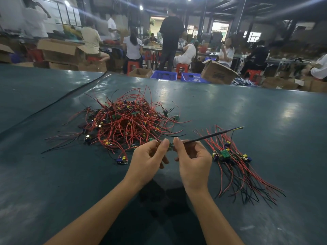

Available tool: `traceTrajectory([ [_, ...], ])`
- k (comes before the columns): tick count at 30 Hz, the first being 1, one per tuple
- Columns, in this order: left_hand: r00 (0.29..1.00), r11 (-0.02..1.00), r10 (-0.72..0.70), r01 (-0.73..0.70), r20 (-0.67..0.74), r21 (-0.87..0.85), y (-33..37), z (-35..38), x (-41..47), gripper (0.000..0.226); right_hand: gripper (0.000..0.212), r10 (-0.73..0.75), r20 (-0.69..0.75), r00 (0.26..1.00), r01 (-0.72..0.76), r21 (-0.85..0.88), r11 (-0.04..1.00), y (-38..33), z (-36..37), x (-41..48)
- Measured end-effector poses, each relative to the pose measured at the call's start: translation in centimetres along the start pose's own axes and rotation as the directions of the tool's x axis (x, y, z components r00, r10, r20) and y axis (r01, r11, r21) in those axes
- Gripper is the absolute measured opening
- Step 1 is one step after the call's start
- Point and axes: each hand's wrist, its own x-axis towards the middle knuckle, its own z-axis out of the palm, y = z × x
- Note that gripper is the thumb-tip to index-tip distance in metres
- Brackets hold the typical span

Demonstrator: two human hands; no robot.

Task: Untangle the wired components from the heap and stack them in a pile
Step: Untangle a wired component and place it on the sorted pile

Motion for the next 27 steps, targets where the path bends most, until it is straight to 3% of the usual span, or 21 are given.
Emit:
traceTrajectory([
  [4,0.998,0.996,-0.066,0.066,0.013,-0.059,-0.1,0.0,0.2,0.029,0.008,-0.015,-0.039,0.999,0.018,0.064,0.998,-0.1,0.3,-0.1],
  [12,0.969,0.928,-0.244,0.246,0.042,-0.280,0.3,0.2,0.0,0.032,0.015,0.051,-0.068,0.996,-0.032,0.251,0.967,-0.1,0.4,0.2],
  [16,0.962,0.913,-0.272,0.270,0.038,-0.305,0.7,0.2,0.0,0.032,0.015,0.036,-0.066,0.997,-0.019,0.233,0.972,0.2,0.4,0.2],
  [27,0.934,0.878,-0.355,0.348,0.043,-0.329,1.2,0.1,0.1,0.038,0.006,-0.215,-0.030,0.976,0.217,0.043,0.975,0.9,0.5,-0.2],
])
